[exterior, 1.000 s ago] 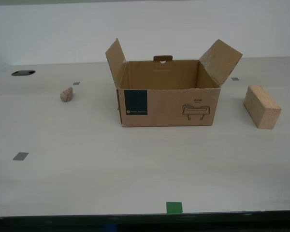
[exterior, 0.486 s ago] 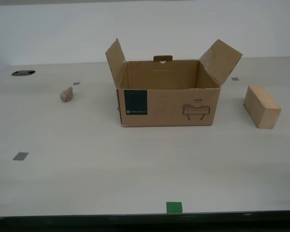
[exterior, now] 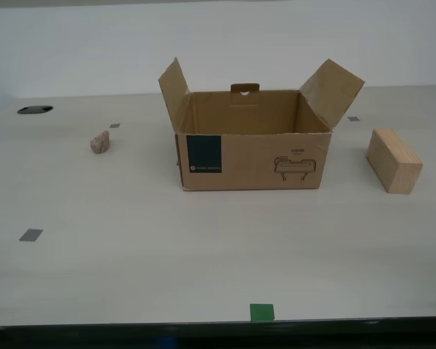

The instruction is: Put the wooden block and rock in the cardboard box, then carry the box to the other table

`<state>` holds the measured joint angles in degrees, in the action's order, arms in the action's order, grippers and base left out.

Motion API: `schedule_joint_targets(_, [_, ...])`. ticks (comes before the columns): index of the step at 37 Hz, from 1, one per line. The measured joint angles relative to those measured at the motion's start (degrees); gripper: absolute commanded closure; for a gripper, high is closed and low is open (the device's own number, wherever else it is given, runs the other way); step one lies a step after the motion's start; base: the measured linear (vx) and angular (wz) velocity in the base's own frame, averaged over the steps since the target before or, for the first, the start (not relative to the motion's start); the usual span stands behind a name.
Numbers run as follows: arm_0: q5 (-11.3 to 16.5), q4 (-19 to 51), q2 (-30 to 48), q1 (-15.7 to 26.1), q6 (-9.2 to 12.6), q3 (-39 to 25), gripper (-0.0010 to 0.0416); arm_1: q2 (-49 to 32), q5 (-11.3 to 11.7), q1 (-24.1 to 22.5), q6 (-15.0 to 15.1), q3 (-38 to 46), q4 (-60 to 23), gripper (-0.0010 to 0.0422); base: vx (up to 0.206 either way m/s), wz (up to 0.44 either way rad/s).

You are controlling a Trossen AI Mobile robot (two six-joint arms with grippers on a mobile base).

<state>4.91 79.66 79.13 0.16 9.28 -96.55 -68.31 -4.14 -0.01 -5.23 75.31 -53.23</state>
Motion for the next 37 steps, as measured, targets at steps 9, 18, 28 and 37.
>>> schedule_joint_targets(9, [0.0,0.0,0.0,0.02,0.0,0.0,0.0372,0.0,-0.74,0.0,-0.7,0.0,0.02,0.0265,0.0,0.0])
schedule_joint_targets(18, [0.0,0.02,0.0,0.02,0.02,0.0,0.0254,0.0,-0.74,0.0,-0.7,0.0,0.0,0.0121,0.0,0.0])
schedule_joint_targets(28, [0.0,-0.11,0.0,0.02,0.02,0.02,0.0069,0.0,-0.76,0.0,-0.24,0.0,-0.02,0.0015,0.0,0.0])
schedule_joint_targets(37, [0.0,-0.13,0.0,0.02,1.36,0.02,0.0041,0.0,-0.74,0.0,0.83,0.0,-0.22,0.0023,0.0,0.0])
